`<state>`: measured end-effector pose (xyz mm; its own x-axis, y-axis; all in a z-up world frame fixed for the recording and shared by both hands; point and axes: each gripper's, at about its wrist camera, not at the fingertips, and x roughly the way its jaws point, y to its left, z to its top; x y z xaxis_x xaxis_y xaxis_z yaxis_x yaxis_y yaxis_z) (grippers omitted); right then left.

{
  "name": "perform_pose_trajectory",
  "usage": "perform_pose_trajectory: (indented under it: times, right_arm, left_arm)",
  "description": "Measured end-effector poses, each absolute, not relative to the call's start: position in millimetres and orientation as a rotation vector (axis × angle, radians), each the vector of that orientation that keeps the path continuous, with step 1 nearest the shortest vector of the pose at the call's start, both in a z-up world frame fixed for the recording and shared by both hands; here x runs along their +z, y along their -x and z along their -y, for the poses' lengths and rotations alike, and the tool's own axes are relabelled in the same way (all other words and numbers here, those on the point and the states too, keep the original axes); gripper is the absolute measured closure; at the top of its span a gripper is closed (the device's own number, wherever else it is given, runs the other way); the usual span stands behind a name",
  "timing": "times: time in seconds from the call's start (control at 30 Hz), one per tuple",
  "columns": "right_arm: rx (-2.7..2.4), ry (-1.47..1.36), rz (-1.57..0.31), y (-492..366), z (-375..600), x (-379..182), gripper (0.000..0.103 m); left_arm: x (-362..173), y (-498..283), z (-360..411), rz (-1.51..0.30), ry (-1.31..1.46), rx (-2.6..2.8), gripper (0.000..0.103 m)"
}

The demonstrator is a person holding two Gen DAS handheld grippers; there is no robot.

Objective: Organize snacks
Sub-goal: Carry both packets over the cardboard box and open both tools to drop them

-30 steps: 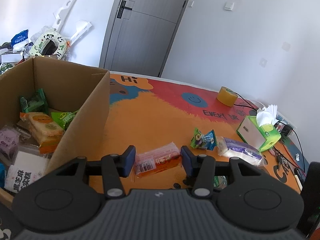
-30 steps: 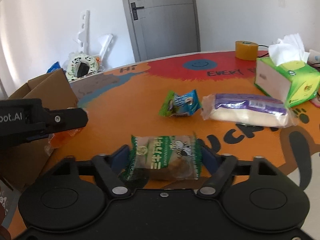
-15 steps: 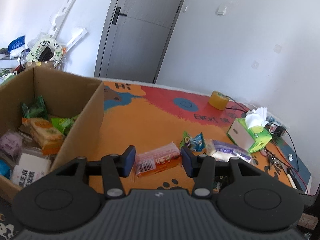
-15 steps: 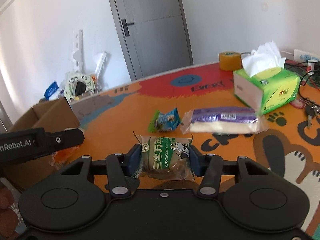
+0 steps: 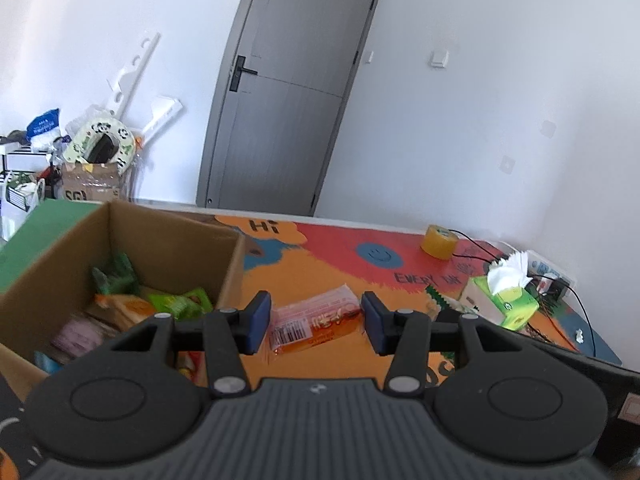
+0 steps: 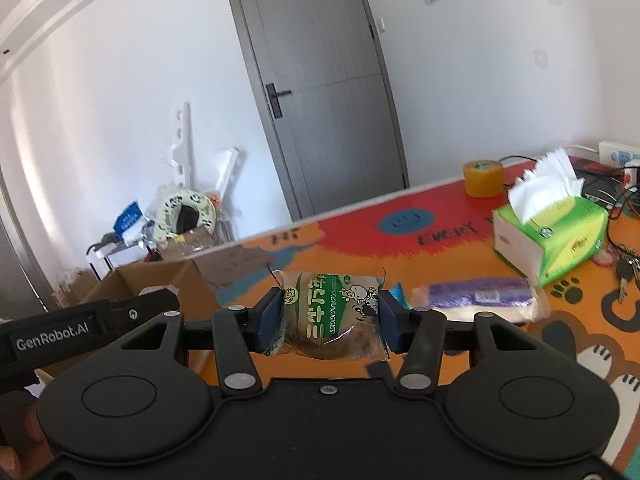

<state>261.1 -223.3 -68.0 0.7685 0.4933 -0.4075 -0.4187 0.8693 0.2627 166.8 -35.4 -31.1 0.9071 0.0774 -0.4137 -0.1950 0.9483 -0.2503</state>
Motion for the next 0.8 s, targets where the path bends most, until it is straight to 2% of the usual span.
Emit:
perform_pose_trajectory:
  times: [0.8]
  right_arm:
    - [0.65, -0.125, -0.457, -250, 142, -52, 0.052]
  left_arm:
    - [-26, -137, -53, -0.398, 0.321, 0.259, 0.054]
